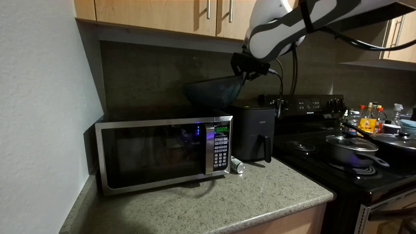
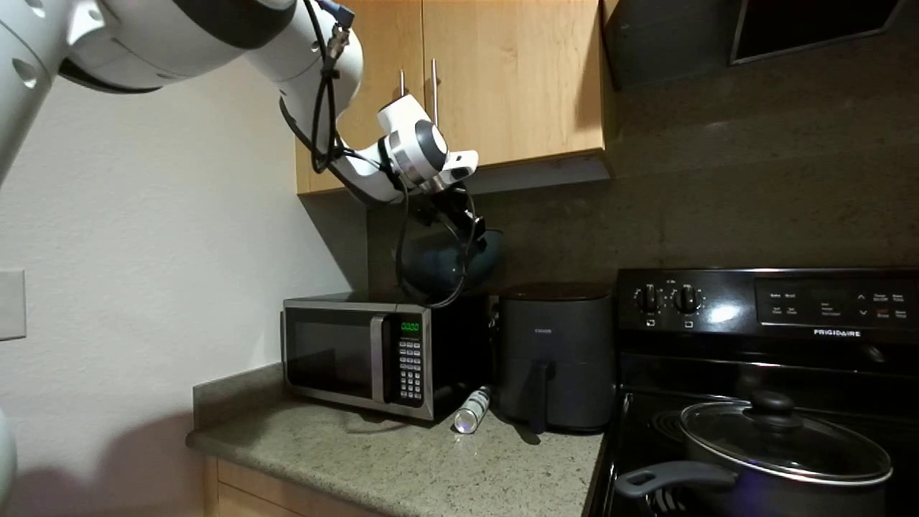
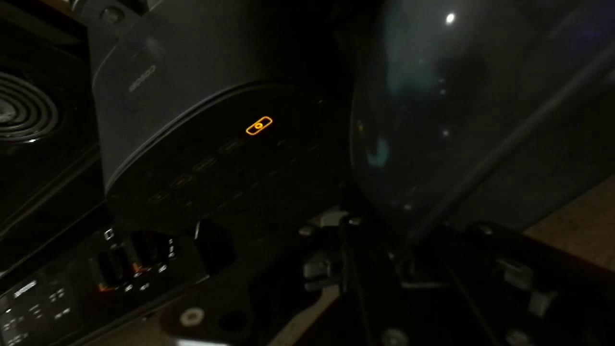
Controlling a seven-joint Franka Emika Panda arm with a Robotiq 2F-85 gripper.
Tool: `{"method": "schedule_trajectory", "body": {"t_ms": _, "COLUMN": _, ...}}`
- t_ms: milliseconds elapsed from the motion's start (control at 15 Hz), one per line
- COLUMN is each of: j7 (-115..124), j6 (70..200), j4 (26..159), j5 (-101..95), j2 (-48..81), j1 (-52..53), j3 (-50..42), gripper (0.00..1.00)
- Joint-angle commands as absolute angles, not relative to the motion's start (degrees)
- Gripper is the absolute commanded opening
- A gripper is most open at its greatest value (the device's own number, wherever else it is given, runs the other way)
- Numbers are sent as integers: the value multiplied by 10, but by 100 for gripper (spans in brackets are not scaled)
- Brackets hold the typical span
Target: Remove the blue plate from the top of the air fryer and put it in the blue bowl, place the bowl on top of the air fryer
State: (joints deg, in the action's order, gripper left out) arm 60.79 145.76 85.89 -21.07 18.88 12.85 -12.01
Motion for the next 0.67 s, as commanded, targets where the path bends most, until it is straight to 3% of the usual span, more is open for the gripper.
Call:
{"method": "schedule_trajectory", "body": {"t_ms": 0, "j7": 739, "j6": 1475, "j4": 872, "j5": -295, "j2": 167, "j1": 148, "j3": -172, "gripper": 8}}
{"method": "schedule_trajectory", "body": {"t_ms": 600, "j7": 916, "j6": 1432, "j4": 879, "j5": -384, "j2": 155, "j1": 170, "j3": -240, "gripper": 9}}
